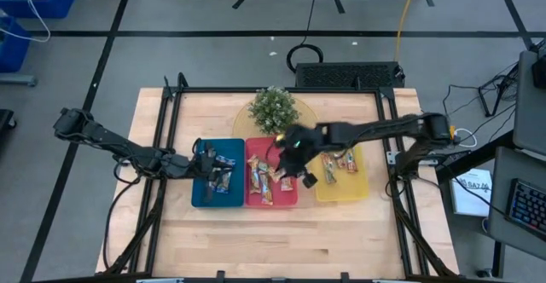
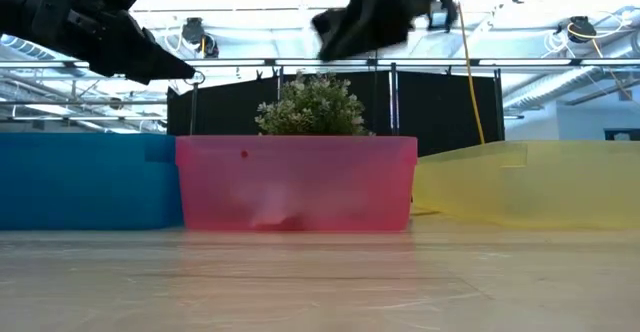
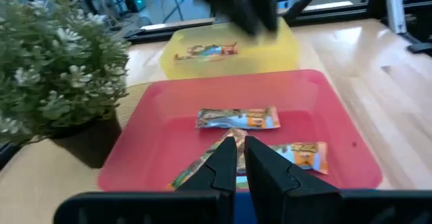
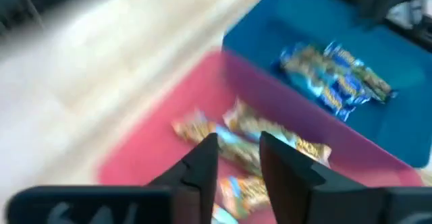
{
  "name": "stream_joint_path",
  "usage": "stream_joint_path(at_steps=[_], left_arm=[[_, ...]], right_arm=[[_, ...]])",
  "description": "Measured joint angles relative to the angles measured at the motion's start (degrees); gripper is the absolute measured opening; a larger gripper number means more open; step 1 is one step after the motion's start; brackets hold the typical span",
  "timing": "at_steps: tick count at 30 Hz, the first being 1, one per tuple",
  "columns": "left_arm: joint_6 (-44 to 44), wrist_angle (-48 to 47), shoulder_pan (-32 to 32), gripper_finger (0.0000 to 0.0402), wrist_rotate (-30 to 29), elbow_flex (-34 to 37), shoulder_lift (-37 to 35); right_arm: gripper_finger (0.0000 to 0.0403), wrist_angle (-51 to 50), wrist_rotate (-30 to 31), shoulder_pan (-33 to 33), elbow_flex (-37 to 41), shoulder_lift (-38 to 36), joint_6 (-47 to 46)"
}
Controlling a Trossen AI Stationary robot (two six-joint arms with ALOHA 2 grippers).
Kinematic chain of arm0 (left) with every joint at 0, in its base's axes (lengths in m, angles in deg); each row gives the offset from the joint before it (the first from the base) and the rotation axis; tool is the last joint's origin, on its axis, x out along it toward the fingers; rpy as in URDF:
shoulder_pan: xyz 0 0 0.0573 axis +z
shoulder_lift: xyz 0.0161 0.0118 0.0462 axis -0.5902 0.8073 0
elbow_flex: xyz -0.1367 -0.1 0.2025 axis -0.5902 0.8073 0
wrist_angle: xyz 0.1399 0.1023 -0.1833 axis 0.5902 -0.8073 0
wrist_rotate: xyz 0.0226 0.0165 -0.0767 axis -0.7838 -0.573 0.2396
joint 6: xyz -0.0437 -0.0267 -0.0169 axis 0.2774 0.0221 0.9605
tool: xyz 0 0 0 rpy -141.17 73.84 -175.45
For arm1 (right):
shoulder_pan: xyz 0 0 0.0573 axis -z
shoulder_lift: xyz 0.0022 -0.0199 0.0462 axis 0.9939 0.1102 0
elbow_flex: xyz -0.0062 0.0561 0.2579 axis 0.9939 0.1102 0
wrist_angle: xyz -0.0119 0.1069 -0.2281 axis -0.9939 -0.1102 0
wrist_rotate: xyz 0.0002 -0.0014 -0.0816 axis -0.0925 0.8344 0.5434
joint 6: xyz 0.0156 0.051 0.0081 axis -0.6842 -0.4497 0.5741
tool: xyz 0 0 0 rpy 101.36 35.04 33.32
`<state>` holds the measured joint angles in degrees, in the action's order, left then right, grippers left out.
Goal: Pick and place Granola Bars by type
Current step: Return to Home Position
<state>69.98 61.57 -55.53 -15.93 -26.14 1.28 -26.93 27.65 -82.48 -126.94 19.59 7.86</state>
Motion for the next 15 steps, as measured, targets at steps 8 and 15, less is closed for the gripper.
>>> stream_joint_path(at_steps=[8, 15], left_arm=[[-9.06, 8.61, -0.99, 0.0009, -0.27, 0.02, -0.12], [-17.47, 10.11, -5.26, 0.0004, -5.67, 0.02, -8.53]], right_arm=[[0.0010, 14.38, -0.61, 0.82, 14.40, -18.96, -17.89], [0.0005, 36.90, -0.33, 1.91, 35.95, -39.13, -30.98]])
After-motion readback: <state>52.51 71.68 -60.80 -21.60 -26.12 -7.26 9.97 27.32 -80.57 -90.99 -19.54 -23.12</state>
